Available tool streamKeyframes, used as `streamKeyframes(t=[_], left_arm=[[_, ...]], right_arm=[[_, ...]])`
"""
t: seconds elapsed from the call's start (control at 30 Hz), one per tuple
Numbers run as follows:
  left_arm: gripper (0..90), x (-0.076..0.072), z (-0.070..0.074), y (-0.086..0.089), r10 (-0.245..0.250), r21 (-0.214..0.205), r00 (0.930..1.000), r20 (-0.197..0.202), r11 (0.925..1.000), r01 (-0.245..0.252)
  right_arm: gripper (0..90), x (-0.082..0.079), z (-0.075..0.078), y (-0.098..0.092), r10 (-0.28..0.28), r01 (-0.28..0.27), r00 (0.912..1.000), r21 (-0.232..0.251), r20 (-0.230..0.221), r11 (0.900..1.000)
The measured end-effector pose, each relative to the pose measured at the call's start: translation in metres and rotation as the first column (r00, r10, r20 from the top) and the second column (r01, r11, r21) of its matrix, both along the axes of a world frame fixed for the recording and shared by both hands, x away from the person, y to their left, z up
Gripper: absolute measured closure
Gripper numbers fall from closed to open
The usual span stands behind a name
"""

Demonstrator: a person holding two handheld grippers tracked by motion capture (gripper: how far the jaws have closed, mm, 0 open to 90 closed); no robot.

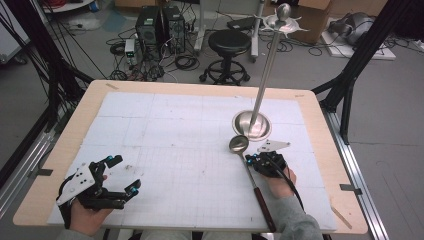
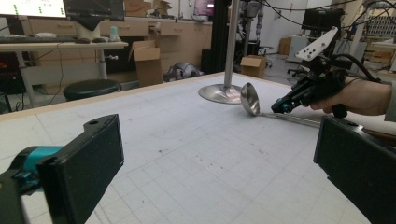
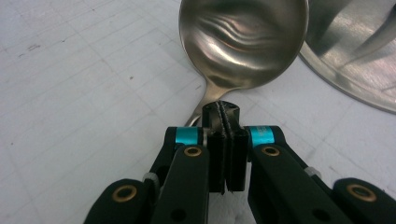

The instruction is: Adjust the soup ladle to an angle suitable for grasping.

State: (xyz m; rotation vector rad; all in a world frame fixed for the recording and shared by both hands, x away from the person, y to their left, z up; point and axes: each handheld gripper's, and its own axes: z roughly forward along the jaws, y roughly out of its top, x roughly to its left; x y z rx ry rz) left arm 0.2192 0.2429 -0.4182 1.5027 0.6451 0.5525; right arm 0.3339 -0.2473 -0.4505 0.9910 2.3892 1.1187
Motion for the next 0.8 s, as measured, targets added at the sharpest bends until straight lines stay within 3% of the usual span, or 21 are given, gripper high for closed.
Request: streamKeyframes(t=[0.43, 0.8], left_arm=[[1.9, -0.004, 0.0, 0.003, 0.008, 0.011, 1.0, -0.003, 0.9999, -0.007], [1.9, -0.003, 0.0, 0.003, 0.009, 0.011, 1.0, 0.0, 0.9999, -0.009]], right_arm=[[89.6, 0.005, 0.0, 0.009, 0.009, -0.009, 0.9999, -0.01, 0.008, 0.9999], [89.8, 0.003, 0.0, 0.015, 0.074, -0.073, 0.997, -0.03, 0.023, 0.9969]])
